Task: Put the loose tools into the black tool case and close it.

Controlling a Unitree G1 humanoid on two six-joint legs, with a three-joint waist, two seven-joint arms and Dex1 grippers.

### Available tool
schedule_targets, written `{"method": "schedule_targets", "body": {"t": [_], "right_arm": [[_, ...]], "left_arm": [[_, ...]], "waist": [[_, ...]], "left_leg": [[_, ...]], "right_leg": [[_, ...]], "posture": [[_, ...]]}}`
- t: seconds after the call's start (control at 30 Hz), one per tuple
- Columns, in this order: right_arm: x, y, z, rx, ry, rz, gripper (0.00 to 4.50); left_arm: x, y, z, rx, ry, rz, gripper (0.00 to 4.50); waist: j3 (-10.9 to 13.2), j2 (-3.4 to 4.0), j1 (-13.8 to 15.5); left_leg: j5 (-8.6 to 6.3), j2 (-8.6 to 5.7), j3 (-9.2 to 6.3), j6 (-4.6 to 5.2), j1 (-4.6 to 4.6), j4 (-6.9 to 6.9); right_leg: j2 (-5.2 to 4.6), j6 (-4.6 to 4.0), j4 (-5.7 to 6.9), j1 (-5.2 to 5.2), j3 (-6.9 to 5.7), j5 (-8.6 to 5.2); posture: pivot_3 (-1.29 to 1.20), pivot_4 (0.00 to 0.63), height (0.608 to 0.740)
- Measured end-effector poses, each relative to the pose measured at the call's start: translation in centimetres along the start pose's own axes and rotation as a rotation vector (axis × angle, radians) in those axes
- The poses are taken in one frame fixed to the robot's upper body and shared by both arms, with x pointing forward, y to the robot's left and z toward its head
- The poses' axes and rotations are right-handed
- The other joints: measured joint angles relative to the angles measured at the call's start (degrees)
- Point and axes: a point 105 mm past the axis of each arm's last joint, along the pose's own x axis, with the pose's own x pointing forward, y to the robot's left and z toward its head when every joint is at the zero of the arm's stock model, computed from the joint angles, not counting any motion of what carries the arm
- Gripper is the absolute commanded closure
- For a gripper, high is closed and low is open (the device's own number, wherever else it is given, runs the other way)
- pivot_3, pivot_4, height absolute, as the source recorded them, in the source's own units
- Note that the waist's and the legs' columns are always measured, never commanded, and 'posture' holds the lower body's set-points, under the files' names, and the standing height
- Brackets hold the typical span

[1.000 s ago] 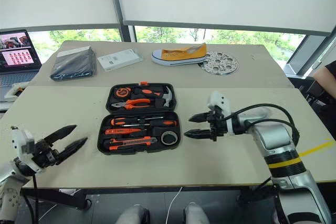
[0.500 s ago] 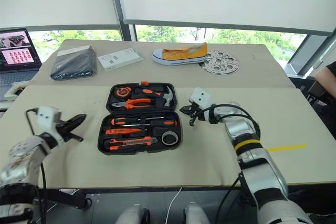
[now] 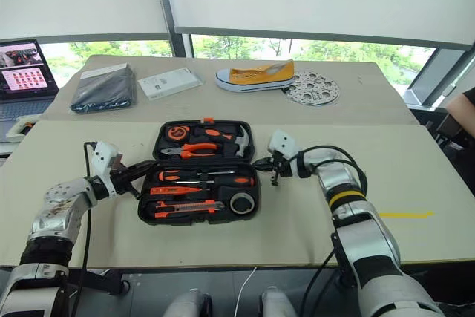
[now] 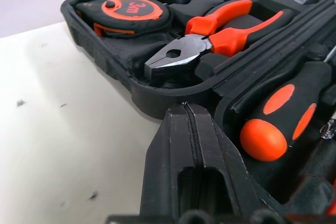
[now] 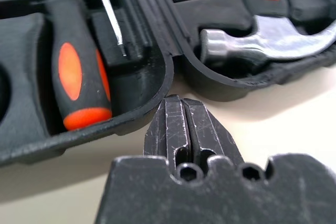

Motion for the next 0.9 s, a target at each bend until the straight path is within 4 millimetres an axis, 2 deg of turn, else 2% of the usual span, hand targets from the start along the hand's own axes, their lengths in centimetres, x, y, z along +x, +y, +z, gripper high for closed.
{"method": "schedule_targets", "body": {"t": [0.23, 0.33, 0.5, 0.67, 0.8, 0.83, 0.9], "right_arm": [[-2.8, 2.0, -1.7, 0.033, 0.034, 0.012, 4.45], [-4.2, 2.6, -2.5, 0.038, 0.075, 0.011, 4.45], [-6.2, 2.7, -3.7, 0.060, 0.129, -0.026, 4.45], [-6.4, 2.7, -4.0, 0.074, 0.128, -0.049, 4.45], [-6.9, 3.0, -4.3, 0.097, 0.114, -0.063, 4.45], [-7.4, 3.0, -4.6, 0.114, 0.120, -0.073, 4.48], [-8.9, 3.1, -4.9, 0.185, 0.135, -0.089, 3.90]], "left_arm": [[2.3, -2.9, 0.4, 0.022, -0.029, -0.127, 4.50], [2.7, -4.3, 0.3, 0.054, -0.019, -0.185, 4.50], [3.0, -6.4, -1.2, 0.000, 0.021, -0.242, 4.50], [2.9, -6.7, -1.3, -0.009, 0.029, -0.244, 4.50], [2.5, -5.7, -1.3, -0.015, 0.049, -0.192, 4.50], [2.1, -5.0, -1.2, -0.043, 0.051, -0.163, 4.24], [0.7, -3.9, -1.4, -0.098, 0.143, -0.137, 3.72]], "waist": [[0.0, 0.01, 1.3], [0.0, 0.04, 1.4], [0.0, 0.04, 1.1], [0.0, 0.04, 0.9], [0.0, 0.04, 0.8], [0.0, 0.03, 0.7], [0.0, 0.03, 0.5]], "left_leg": [[-0.02, -0.13, -0.02, 0.02, -0.01, 0.07], [-0.02, -0.17, -0.02, 0.03, 0.01, 0.08], [-0.01, -0.14, -0.03, 0.03, 0.08, 0.13], [0.00, -0.13, -0.06, 0.04, 0.13, 0.15], [0.00, -0.12, -0.06, 0.04, 0.12, 0.15], [0.00, -0.11, -0.06, 0.04, 0.11, 0.15], [0.00, -0.09, -0.07, 0.04, 0.07, 0.16]], "right_leg": [[-0.09, 0.15, -0.15, 0.10, 0.03, -0.01], [-0.10, 0.18, -0.20, 0.16, 0.07, -0.02], [-0.04, 0.19, -0.10, 0.15, 0.10, -0.02], [-0.01, 0.18, -0.02, 0.15, 0.13, -0.01], [0.00, 0.18, -0.01, 0.15, 0.12, -0.02], [0.00, 0.18, -0.01, 0.13, 0.12, -0.01], [0.02, 0.18, 0.01, 0.09, 0.12, -0.02]], "posture": [[0.00, 0.150, 0.740], [0.00, 0.150, 0.740], [0.00, 0.150, 0.740], [0.00, 0.150, 0.740], [0.00, 0.150, 0.740], [0.00, 0.150, 0.740], [0.00, 0.150, 0.740]]}}
